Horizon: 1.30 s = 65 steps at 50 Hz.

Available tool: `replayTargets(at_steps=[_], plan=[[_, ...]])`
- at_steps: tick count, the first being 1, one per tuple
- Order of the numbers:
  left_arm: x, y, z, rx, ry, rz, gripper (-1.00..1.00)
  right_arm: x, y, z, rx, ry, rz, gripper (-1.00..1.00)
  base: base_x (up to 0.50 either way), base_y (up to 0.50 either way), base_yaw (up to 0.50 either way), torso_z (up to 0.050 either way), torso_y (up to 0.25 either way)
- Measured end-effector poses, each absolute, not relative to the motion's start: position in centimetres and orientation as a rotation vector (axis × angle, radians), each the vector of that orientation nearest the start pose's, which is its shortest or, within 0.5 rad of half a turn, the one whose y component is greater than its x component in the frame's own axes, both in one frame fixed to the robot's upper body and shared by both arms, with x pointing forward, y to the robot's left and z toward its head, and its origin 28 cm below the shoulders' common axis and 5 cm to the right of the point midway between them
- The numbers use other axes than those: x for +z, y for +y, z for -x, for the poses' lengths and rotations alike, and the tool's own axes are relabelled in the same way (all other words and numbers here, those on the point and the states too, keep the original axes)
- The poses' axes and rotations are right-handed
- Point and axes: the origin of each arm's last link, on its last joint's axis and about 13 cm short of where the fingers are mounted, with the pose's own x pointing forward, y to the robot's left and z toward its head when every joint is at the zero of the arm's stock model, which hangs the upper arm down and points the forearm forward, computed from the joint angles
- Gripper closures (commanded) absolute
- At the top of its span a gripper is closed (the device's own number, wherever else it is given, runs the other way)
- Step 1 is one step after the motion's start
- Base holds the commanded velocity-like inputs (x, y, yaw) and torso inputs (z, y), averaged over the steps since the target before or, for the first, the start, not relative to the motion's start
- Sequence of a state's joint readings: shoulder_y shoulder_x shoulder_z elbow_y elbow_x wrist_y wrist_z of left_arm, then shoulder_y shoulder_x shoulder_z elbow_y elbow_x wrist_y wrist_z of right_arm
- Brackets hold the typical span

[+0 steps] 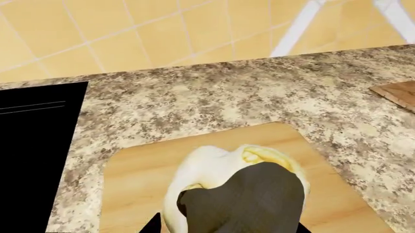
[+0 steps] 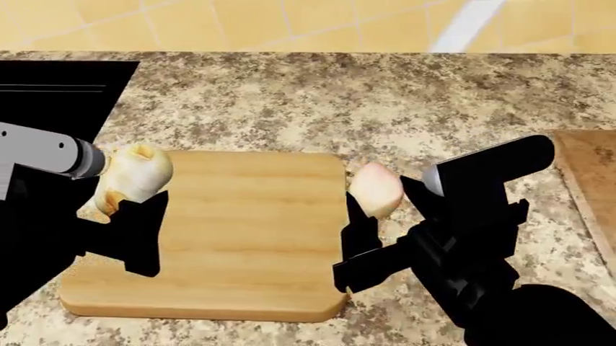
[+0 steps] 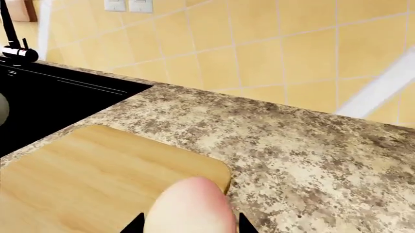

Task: Place the apricot and the ginger on separate cutting boards.

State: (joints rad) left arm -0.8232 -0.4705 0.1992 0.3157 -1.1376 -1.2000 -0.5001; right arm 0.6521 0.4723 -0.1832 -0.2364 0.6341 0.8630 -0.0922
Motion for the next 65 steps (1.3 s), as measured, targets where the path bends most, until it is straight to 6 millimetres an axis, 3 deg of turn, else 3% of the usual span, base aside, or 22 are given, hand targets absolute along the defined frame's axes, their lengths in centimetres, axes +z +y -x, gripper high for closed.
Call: replayTargets(at_steps=[25, 65], plan=[[21.88, 22.63, -27.43, -0.291, 0.27, -0.021, 1.0, 18.28, -14.91, -29.36, 0.422, 0.097, 0.07, 1.0, 0.0, -0.49, 0.0, 0.0, 0.0], [21.77, 22.74, -27.37, -0.295, 0.265, -0.016, 1.0, 18.77, -14.84, -29.48, 0.4, 0.093, 0.094, 1.0, 0.12, -0.01, 0.0, 0.0, 0.001]])
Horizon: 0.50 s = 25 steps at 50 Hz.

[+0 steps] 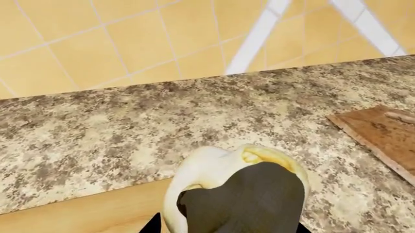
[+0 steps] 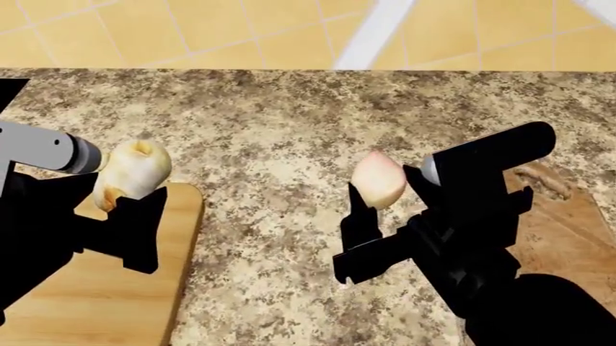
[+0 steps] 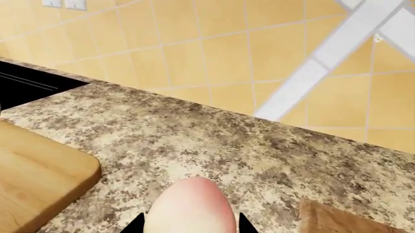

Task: Place the apricot and the ginger on separate cutting boards.

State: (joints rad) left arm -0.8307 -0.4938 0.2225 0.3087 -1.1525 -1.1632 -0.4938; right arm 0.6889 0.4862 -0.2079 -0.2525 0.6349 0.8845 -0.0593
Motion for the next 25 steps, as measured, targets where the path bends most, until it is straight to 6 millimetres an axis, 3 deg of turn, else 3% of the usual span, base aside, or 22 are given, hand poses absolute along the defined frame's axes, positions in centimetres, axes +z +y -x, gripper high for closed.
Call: replayTargets(at_steps=[15, 25], plan=[[21.9, 22.9, -27.5, -0.286, 0.26, -0.012, 1.0, 18.8, -14.9, -29.5, 0.396, 0.093, 0.096, 1.0, 0.0, 0.0, 0.0, 0.0, 0.0], [22.2, 24.7, -27.8, -0.203, 0.252, -0.02, 1.0, 18.8, -15.0, -29.7, 0.384, 0.09, 0.098, 1.0, 0.0, 0.0, 0.0, 0.0, 0.001]])
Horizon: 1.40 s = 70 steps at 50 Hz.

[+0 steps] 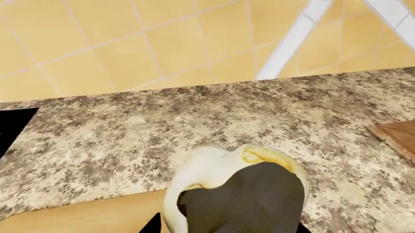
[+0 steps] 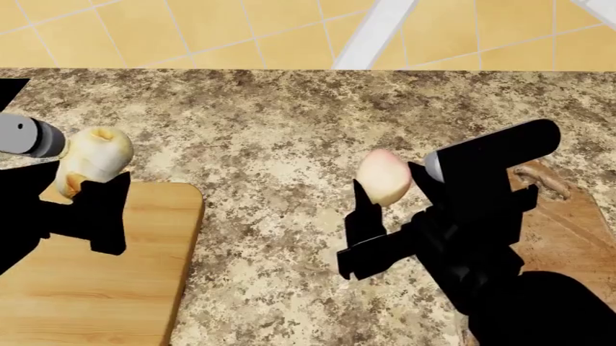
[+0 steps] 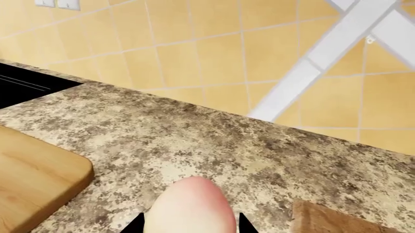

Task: Place the apricot and the ginger on separate cutting boards.

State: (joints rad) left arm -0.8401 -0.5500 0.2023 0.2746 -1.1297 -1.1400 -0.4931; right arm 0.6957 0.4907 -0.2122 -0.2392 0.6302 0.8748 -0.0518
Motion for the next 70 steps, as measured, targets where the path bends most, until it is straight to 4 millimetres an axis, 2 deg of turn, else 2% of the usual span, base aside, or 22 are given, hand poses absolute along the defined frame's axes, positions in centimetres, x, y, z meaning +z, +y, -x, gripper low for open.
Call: replayTargets(at_steps=[12, 28, 46, 47, 62, 70], plan=[[20.3, 26.8, -27.8, -0.108, 0.301, -0.03, 1.0, 18.9, -15.1, -29.7, 0.377, 0.082, 0.098, 1.0, 0.0, 0.0, 0.0, 0.0, 0.0], [18.4, 28.3, -29.3, -0.03, 0.357, -0.001, 1.0, 19.1, -15.0, -29.6, 0.381, 0.076, 0.109, 1.0, 0.0, 0.0, 0.0, 0.001, 0.001], [16.2, 29.6, -29.6, 0.041, 0.408, -0.043, 1.0, 19.3, -15.0, -29.7, 0.379, 0.075, 0.123, 1.0, 0.0, 0.0, 0.0, 0.0, 0.001], [16.1, 29.6, -29.6, 0.043, 0.409, -0.046, -1.0, 19.2, -15.0, -29.7, 0.379, 0.075, 0.123, 1.0, 0.0, 0.0, 0.0, 0.0, 0.0], [16.1, 29.4, -29.4, 0.042, 0.409, -0.039, -1.0, 19.0, -15.1, -29.7, 0.378, 0.083, 0.12, 1.0, 0.0, 0.0, 0.0, 0.0, 0.0], [17.9, 28.9, -28.8, 0.03, 0.36, -0.04, -1.0, 19.0, -15.1, -29.7, 0.375, 0.082, 0.119, 1.0, 0.0, 0.0, 0.0, 0.0, 0.0]])
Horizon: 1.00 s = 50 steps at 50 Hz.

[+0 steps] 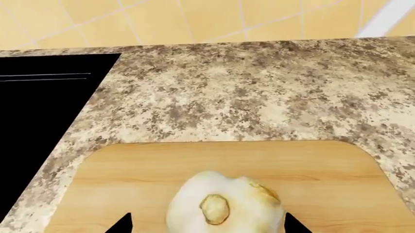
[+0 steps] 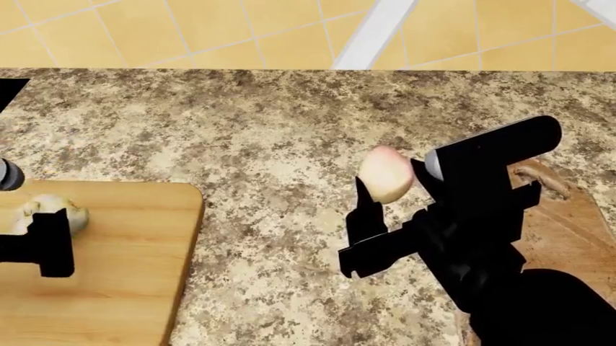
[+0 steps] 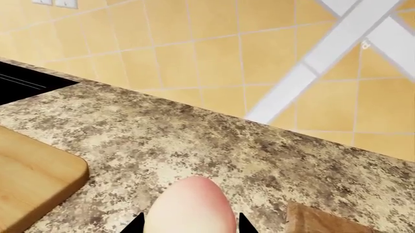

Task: Place the apricot and the ginger on separate cutting boards.

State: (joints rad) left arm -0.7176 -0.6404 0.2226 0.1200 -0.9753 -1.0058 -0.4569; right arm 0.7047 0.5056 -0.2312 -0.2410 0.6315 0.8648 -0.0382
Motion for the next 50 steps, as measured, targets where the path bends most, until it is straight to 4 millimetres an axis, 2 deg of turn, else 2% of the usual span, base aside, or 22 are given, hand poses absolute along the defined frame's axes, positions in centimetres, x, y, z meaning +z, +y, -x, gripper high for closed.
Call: replayTargets(at_steps=[26, 35, 50], plan=[[24.8, 27.7, -25.6, 0.003, 0.168, -0.061, -1.0, 19.2, -16.1, -29.8, 0.319, 0.084, 0.102, 1.0, 0.0, 0.0, 0.0, 0.0, 0.0], [25.8, 27.5, -24.3, -0.012, 0.138, -0.069, -1.0, 19.2, -17.5, -30.3, 0.213, 0.111, 0.07, 1.0, 0.0, 0.0, 0.0, 0.0, 0.0], [26.1, 27.1, -23.3, -0.026, 0.111, -0.077, -1.0, 18.3, -20.7, -31.3, 0.039, 0.196, 0.041, 1.0, 0.0, 0.0, 0.0, 0.0, 0.0]])
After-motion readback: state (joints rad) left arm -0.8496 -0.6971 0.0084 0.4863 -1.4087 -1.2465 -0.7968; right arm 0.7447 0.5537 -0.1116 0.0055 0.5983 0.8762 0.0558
